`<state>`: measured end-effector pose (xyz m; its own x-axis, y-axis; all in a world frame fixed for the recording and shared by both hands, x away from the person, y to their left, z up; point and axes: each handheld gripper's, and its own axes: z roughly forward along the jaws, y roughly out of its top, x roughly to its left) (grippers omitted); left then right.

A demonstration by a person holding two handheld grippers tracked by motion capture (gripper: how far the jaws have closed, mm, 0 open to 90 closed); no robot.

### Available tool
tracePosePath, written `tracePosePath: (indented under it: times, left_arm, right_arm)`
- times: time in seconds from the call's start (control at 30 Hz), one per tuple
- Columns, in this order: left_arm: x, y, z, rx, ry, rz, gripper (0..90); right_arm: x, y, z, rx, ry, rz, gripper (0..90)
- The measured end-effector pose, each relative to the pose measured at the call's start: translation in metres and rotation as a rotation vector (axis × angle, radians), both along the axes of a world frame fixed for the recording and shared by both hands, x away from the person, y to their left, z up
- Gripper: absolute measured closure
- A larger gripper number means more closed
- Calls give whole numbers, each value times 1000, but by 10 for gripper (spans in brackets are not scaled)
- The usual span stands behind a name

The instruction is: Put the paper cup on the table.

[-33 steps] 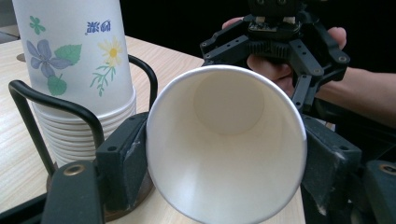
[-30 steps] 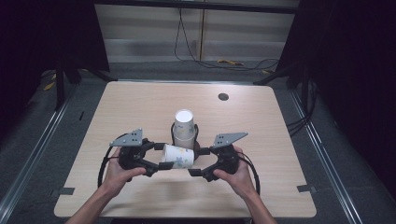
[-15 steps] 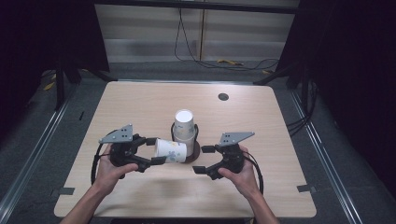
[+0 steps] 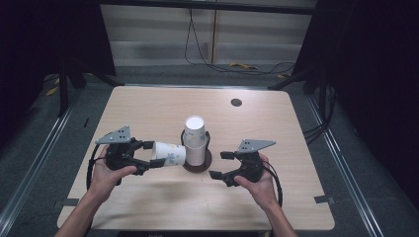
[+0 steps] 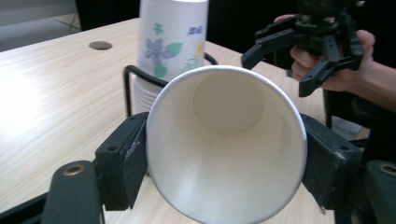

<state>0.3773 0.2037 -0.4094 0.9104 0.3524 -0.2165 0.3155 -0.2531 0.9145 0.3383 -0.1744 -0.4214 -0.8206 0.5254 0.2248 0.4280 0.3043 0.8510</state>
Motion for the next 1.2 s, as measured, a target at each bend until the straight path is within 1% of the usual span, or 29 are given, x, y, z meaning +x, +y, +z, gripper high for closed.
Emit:
tracePosePath:
  times: [0.03, 0.07, 0.13, 0.2, 0.33, 0.37, 0.43, 0.57, 0.6, 0.67, 0.7, 0.8, 0.87, 0.97, 1.0, 1.07, 1.17, 1.2]
  left_arm:
    - [1, 2, 1, 2, 6, 16, 256]
    - [1, 3, 2, -1, 8, 21, 256]
    - [2, 5, 4, 4, 1, 27, 256]
    - [3, 10, 7, 11, -7, 45, 256]
    - [6, 19, 11, 7, -4, 62, 256]
    - [8, 22, 12, 7, -8, 66, 256]
    - [9, 25, 11, 5, 0, 70, 256]
    - [13, 27, 10, 32, 1, 89, 255]
    - [13, 28, 10, 30, 3, 99, 253]
    - [15, 30, 11, 35, 16, 101, 253]
    - [15, 31, 12, 40, 17, 109, 253]
    - [15, 32, 14, 37, 16, 103, 251]
    - [16, 32, 14, 57, 12, 108, 251]
    - [17, 32, 14, 79, 13, 120, 250]
    - [19, 34, 15, 97, -6, 134, 250]
    - [22, 35, 17, 106, -4, 139, 248]
    - [25, 36, 21, 126, -17, 152, 248]
    - [27, 36, 21, 126, -9, 160, 249]
  right_arm:
    - [0, -1, 0, -6, -3, -4, 168]
    - [0, -2, 1, -8, -3, -3, 168]
    - [0, -5, 1, 1, -7, -9, 157]
    - [0, -8, 0, 6, -7, -16, 148]
    - [3, -11, -2, 9, 1, -27, 148]
    - [4, -12, -3, 9, 1, -28, 148]
    - [4, -12, -2, 8, 3, -28, 148]
    - [3, -14, 2, 12, -8, -32, 148]
    - [3, -15, 2, 12, -9, -33, 148]
    - [3, -17, 2, 8, -11, -43, 147]
    - [2, -18, 2, 9, -11, -48, 147]
    - [1, -21, 0, 5, -8, -65, 148]
    - [-2, -22, -1, -7, 0, -67, 148]
    - [-7, -24, -1, -14, -4, -70, 153]
    - [-8, -24, -2, -19, -3, -71, 153]
    - [-8, -26, -3, -20, 2, -74, 153]
    - [-5, -26, -5, -23, 7, -79, 154]
    - [-5, -25, -5, -25, 8, -78, 153]
